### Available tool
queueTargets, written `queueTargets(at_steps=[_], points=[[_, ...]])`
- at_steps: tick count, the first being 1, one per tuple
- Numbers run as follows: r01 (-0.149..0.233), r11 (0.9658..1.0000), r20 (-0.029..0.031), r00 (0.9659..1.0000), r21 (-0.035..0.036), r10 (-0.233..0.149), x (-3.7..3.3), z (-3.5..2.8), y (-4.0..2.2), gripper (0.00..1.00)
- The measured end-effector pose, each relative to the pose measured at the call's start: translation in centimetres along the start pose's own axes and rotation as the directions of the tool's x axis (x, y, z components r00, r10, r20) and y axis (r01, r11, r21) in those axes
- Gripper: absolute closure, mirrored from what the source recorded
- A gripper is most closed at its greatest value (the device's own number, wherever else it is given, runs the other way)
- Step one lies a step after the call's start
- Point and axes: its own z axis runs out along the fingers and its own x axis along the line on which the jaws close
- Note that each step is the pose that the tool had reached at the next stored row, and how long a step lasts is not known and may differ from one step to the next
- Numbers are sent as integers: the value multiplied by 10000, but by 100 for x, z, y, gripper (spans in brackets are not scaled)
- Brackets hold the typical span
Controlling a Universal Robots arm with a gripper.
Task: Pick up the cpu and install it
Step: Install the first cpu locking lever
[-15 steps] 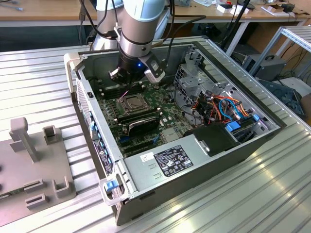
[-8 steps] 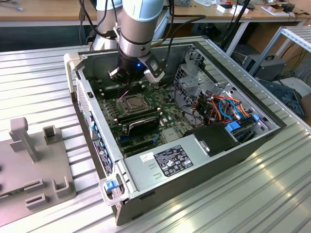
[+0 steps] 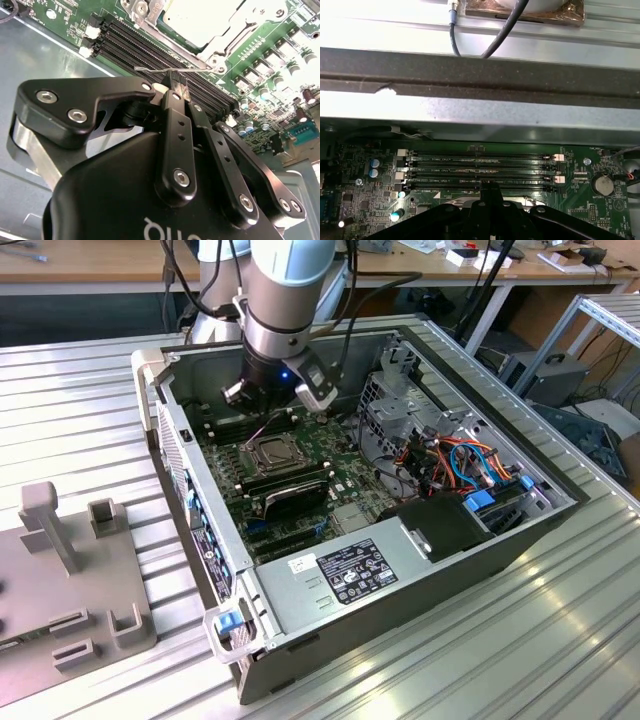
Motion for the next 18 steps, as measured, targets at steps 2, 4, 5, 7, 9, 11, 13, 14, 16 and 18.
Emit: queueTargets(at_steps=[2, 4, 5, 7, 9, 11, 13, 14, 16, 18], points=[[0, 10000, 0, 10000, 0, 0, -9, 18, -4, 89], [0, 10000, -2, 10000, 2, 0, -22, 25, -6, 89], [0, 10000, -1, 10000, 1, 0, -31, 28, -7, 89], [-1, 10000, 0, 10000, 0, 1, -51, 36, -10, 89], [-1, 10000, 0, 10000, 1, 1, -57, 40, -11, 89], [-2, 10000, 0, 10000, 1, 2, -57, 43, -11, 89], [-6, 10000, 3, 10000, -1, 6, -57, 55, -14, 89], [-7, 10000, 2, 10000, 0, 7, -58, 63, -16, 89], [-9, 10000, 2, 10000, 1, 9, -61, 78, -19, 89], [-10, 10000, 2, 10000, 1, 10, -65, 94, -23, 89]])
